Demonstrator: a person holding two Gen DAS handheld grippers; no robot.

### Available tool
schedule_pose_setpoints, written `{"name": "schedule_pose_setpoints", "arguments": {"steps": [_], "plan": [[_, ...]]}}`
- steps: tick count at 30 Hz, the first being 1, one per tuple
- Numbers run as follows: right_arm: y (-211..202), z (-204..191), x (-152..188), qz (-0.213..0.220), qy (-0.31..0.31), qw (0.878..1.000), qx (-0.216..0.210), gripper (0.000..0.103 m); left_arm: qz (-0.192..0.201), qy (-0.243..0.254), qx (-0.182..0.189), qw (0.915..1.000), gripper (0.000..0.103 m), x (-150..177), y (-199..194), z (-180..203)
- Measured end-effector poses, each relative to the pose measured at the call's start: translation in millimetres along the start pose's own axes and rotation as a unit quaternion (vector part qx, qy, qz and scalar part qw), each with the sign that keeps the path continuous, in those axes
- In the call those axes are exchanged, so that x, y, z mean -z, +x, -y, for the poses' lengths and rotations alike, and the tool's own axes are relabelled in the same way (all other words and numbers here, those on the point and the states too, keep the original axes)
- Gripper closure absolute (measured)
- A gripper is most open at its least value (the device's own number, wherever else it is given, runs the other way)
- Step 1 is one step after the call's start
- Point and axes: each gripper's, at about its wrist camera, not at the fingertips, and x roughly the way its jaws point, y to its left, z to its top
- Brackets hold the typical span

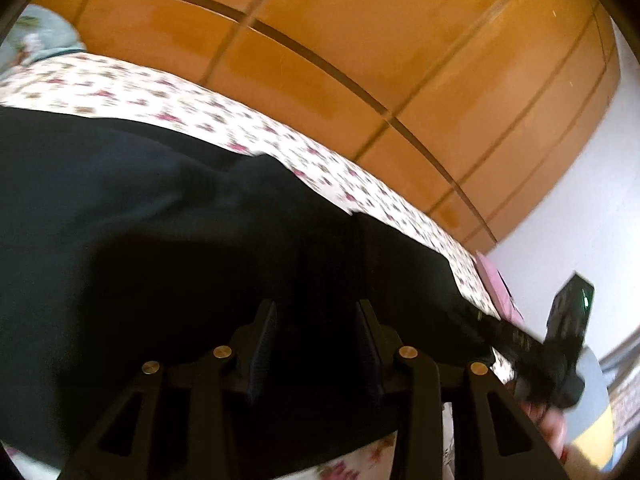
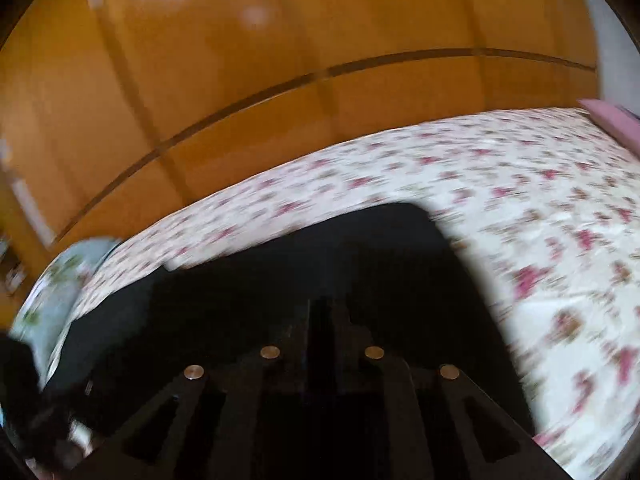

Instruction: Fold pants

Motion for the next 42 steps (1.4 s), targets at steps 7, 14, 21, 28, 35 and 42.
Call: {"name": "schedule_pose_setpoints", "arguments": {"steps": [7,14,21,28,35,42], "plan": [[16,-67,33,-0.037,-0.086,0.993,-0.076,0.091,0.045,-0.038,-0.044,0.9973,0.061,9,-51,-35],[24,-78,53,-0.032,-0.108,0.99,-0.079,0.092,0.087,-0.045,-0.099,0.9902,0.059,22,-91,-53],[17,-74,60,-0.01,-0.105,0.991,-0.078,0.092,0.157,-0.104,-0.151,0.9704,0.047,28,-136,-80],[17,-66,60,-0.004,-0.083,0.992,-0.097,0.092,0.196,-0.174,-0.198,0.9444,0.04,42,-166,-108],[16,-65,61,-0.002,-0.08,0.992,-0.102,0.092,0.176,-0.222,-0.197,0.9385,0.039,46,-165,-139],[16,-65,62,0.002,-0.082,0.991,-0.103,0.092,0.181,-0.228,-0.172,0.941,0.039,29,-154,-149]]}}
